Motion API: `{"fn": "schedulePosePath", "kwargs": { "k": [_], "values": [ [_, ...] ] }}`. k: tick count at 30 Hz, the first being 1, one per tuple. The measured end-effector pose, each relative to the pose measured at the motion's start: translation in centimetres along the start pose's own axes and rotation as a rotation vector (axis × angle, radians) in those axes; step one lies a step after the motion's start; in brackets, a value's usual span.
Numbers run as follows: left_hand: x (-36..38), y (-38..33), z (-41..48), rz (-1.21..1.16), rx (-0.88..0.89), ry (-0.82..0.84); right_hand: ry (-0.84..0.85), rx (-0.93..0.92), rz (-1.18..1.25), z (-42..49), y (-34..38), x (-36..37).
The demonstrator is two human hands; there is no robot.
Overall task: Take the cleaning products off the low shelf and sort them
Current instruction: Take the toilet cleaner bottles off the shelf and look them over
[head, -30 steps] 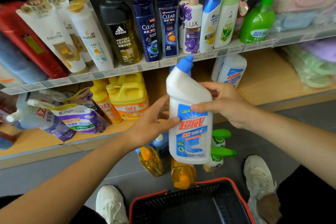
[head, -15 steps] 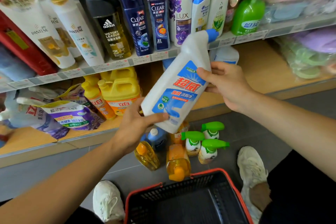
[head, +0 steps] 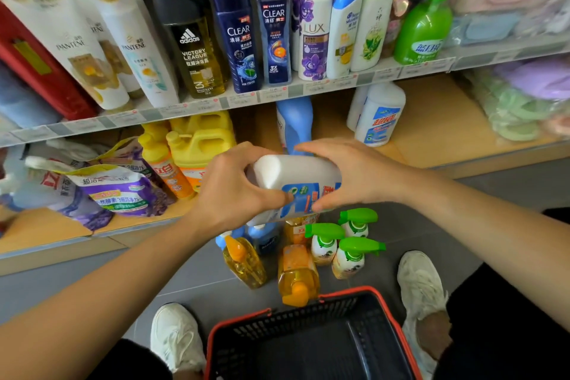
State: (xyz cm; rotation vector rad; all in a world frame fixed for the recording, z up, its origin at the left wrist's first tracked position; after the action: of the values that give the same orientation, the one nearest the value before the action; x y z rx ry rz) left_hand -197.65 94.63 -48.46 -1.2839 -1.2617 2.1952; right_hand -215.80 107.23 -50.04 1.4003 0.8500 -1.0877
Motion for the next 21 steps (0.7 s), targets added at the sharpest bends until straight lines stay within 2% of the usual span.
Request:
{"fn": "schedulePosePath", "kwargs": {
  "k": [3, 8, 11, 14, 18, 21],
  "values": [
    [0.6, -1.2, -0.2, 0.015, 0.064, 0.045, 0.086, -0.015, 0.209, 0.1, 0.1, 1.0],
    [0.4, -1.9, 0.1, -0.079, 0.14, 0.022, -0.04, -0.006, 0.405, -0.2, -0.6, 0.6],
    [0.2, -2.2, 0.2, -0.111, 0.257, 0.096, -0.103, 0.035, 0.488, -0.4, -0.7, 0.6],
    [0.4, -2.1, -0.1, -0.065, 0.354, 0.151, -0.127, 0.058, 0.502, -0.5, -0.7, 0.7],
    [0.5, -2.2, -0.1, 0.111, 0.584, 0.193, -0.14, 0.077, 0.493, -0.8, -0.3, 1.1],
    [0.3, -2.1, -0.3, 0.1, 0.614, 0.16, -0.15, 0.087, 0.449, -1.0, 0.0, 1.4]
  ]
}}
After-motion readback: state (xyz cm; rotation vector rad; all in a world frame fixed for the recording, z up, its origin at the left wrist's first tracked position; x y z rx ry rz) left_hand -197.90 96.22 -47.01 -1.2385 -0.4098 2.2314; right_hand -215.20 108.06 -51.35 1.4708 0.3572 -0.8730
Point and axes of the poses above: each hand's wrist, its own z-axis towards the middle knuckle, its own x-axis out of the palm, y = z × x, the point moved 3 cm from there along z, towards the middle knuckle, and after that the axes turned 8 degrees about -z, right-handed, at the moved point
